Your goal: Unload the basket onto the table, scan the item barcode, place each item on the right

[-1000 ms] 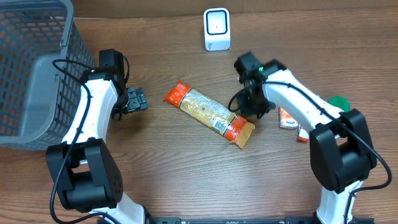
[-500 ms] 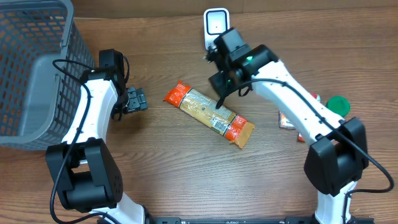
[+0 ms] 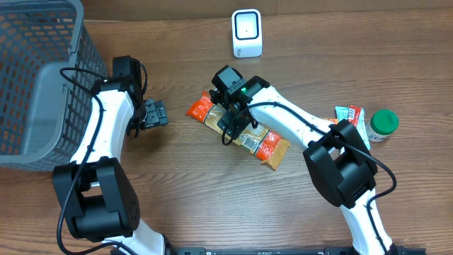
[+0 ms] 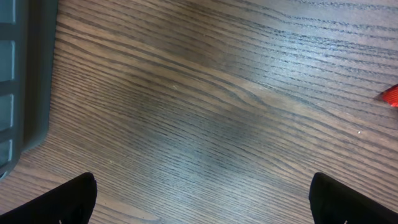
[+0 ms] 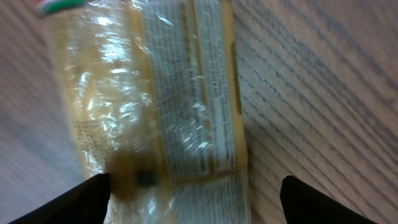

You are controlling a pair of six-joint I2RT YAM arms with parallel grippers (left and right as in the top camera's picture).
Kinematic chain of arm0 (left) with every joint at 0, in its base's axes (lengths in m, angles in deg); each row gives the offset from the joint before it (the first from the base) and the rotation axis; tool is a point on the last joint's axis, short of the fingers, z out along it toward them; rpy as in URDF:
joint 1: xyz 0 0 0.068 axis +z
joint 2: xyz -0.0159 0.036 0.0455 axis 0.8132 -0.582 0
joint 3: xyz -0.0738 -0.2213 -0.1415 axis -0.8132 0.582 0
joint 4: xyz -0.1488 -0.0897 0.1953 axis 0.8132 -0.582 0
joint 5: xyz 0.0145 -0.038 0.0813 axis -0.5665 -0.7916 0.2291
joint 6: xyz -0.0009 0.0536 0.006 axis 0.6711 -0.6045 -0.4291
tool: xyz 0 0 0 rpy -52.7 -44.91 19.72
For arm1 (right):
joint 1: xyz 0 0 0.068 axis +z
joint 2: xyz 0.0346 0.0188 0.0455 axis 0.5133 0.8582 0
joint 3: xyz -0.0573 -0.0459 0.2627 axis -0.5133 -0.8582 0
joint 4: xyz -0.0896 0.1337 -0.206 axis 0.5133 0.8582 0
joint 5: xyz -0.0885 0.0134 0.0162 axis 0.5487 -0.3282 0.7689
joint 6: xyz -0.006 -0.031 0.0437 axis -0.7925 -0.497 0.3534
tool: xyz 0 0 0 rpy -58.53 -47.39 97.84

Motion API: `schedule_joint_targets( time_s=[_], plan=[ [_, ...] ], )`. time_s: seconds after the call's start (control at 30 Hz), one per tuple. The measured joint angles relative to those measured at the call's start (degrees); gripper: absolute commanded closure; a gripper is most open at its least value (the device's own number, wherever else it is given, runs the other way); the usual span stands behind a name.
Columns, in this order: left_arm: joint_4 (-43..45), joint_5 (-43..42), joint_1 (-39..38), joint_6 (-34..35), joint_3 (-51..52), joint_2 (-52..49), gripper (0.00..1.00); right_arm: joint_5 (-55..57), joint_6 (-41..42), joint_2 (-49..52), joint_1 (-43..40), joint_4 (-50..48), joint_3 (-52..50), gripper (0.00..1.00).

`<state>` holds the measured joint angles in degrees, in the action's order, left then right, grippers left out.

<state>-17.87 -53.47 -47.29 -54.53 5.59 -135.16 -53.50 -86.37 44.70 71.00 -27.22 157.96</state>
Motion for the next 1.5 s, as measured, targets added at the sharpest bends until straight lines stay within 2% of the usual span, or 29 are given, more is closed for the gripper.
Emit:
schedule_joint_targets(
  time_s=[0.2,0.3,0.73,0.97,1.5],
  plan=[
    [0.0,0.0,0.0,0.0,0.0,0.0,0.00,-0.1,-0.2,0.1,0.0,0.3,0.0,0.25],
    [0.0,0.0,0.0,0.0,0.0,0.0,0.00,-1.2,-0.2,0.1,0.0,2.1,0.0,0.27],
    [0.0,0.0,0.0,0.0,0.0,0.0,0.00,-3.3,-0.9,-0.6,-0.2,1.2,-3.2,0.27],
    [0.0,0.0,0.0,0.0,0.0,0.0,0.00,-4.0,-1.7,-0.6,-0.4,1.5,-3.6,0.13],
    [0.0,0.0,0.0,0.0,0.0,0.0,0.00,-3.4,-2.4,-0.3,-0.3,2.8,-1.1,0.11]
  ],
)
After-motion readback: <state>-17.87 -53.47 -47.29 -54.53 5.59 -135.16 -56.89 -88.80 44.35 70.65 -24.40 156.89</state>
